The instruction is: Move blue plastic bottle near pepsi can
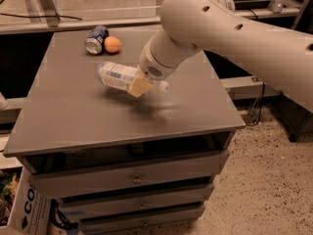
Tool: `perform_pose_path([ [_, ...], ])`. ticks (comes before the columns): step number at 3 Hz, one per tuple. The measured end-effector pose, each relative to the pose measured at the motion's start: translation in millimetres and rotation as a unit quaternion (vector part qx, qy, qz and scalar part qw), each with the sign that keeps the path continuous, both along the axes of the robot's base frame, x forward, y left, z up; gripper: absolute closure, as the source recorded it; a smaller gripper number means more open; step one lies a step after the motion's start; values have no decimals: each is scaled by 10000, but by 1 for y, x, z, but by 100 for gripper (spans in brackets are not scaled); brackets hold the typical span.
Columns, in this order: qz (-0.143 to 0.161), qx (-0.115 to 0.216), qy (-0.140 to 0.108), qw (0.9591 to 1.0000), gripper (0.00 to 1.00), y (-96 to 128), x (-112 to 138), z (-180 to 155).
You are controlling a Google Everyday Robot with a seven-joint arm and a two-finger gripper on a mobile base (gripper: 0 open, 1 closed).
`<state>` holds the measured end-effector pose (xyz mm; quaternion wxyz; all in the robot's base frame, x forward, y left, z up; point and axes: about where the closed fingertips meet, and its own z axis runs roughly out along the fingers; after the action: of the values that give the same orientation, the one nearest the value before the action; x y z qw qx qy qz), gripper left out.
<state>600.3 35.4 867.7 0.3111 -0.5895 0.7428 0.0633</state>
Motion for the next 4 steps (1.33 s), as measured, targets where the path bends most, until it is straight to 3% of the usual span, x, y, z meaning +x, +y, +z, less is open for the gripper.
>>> perform_pose_path([
  [4,-334,-193,-123,9992,100,47,119,-13],
])
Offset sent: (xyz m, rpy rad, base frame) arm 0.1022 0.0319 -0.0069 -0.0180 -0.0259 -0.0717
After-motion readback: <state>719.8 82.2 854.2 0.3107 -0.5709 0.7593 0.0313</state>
